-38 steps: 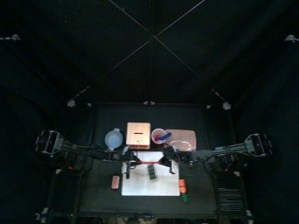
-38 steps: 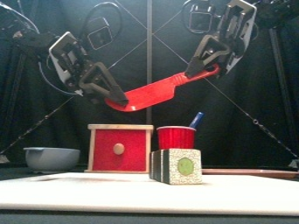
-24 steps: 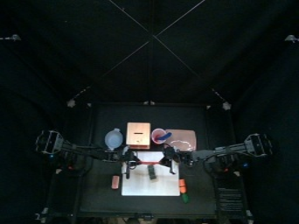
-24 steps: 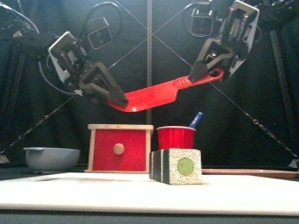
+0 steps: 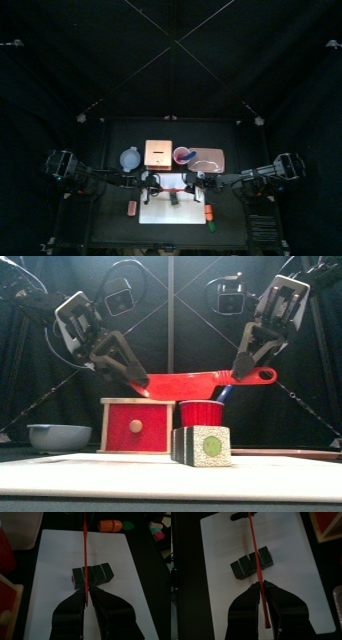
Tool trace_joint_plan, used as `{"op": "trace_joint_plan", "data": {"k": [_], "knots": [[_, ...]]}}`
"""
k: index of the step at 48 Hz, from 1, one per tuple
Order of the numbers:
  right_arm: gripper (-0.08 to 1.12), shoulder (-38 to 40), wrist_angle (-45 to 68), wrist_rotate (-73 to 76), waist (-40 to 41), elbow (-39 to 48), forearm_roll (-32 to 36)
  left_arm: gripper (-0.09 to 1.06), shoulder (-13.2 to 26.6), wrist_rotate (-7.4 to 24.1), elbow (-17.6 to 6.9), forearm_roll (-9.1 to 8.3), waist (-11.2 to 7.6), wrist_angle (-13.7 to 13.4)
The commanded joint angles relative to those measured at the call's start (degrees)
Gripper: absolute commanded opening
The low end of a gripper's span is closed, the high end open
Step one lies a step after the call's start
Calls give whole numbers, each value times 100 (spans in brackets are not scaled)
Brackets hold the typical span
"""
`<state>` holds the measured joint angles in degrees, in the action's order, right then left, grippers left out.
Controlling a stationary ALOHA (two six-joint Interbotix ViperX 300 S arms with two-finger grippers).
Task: Place sushi on board then cut the sushi with the knife then place the pieces on the plate
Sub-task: Cut the sushi into 4 pieces
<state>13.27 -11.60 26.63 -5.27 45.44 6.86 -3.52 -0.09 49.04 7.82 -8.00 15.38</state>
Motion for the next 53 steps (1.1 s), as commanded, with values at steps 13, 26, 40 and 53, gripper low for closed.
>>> {"op": "trace_joint_plan", "data": {"k": [13,26,40,53], "knots": [[49,9,-123,9,62,-105,0,57,360,-9,-510,26,-193,-79],[49,-97,-141,0,193,-97,18,57,545,0,-580,193,-220,-167],[49,-97,-141,9,229,-123,9,49,571,26,-580,193,-193,-334],[49,-97,-141,-9,255,-105,53,42,562,18,-615,202,-176,-422]]}}
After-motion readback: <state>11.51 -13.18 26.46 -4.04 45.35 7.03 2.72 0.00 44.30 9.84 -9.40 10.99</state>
